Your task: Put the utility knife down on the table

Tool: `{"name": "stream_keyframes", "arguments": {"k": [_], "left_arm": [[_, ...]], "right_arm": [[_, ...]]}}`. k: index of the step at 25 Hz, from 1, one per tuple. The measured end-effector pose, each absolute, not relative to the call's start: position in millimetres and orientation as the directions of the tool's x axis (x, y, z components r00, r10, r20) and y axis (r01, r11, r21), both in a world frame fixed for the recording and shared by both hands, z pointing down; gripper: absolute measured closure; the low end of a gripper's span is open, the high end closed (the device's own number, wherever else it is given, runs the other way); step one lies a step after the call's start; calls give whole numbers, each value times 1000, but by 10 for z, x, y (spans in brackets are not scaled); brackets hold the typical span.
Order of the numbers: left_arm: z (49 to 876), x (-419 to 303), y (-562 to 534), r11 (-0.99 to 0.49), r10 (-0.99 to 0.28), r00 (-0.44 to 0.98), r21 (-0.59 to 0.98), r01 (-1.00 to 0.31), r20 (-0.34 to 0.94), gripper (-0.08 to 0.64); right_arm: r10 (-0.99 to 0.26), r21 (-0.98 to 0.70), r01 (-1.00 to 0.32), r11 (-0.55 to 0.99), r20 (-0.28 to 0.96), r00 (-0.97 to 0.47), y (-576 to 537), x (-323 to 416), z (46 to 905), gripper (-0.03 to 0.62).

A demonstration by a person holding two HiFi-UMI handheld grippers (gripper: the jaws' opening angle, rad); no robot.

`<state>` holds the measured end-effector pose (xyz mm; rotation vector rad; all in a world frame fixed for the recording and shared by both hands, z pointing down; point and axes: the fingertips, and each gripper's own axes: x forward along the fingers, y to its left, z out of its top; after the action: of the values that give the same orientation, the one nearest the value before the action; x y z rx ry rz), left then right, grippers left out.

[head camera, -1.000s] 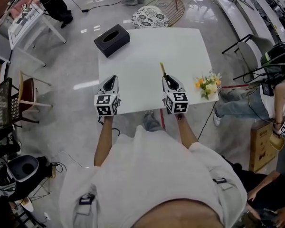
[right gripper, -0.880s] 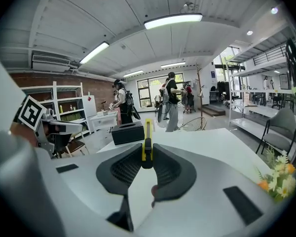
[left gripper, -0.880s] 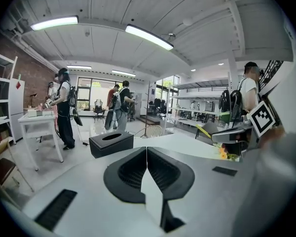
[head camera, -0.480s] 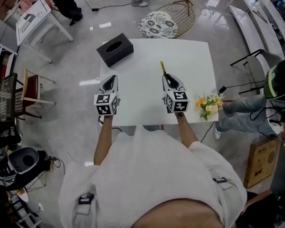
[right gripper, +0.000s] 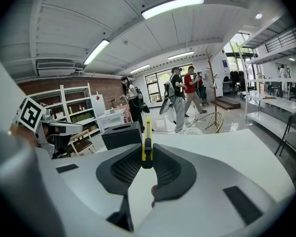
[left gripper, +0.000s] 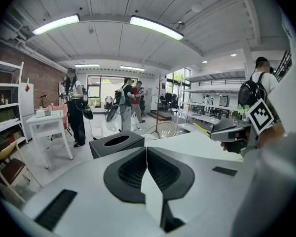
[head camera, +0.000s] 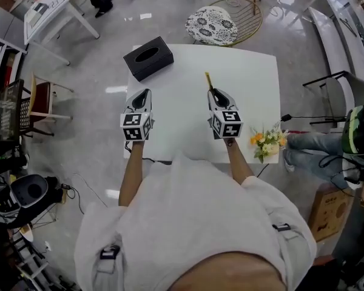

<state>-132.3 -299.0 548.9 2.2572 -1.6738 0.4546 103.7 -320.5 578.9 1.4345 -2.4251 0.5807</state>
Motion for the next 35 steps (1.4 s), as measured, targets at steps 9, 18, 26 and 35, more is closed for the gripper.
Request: {"name": "stream_keyframes", "arguments": {"k": [9,18,26,35], "left_arm": [[5698,-1295,-3147,-314,-830,308,66,-947,464,538],[5950,-1240,-3213,-364,-786,373,120,-924,493,538],[6160,-1278,-3131,-376,-754,397,150,-914,524,538],[6345,-1301,-2994,-379,-728,409,175,-909,550,538]], "right_arm": [[-755,-213,-891,402,474,-454,-3243,1022,5997,508],[-745,-209,-916,342,534,-400,-3144,1013,6227,509],[-718,-211,-924,319,583,-381,-2993,948,6452,508],[-685,-211,-927,309,627,-371,-2845,884,6667,508]]}}
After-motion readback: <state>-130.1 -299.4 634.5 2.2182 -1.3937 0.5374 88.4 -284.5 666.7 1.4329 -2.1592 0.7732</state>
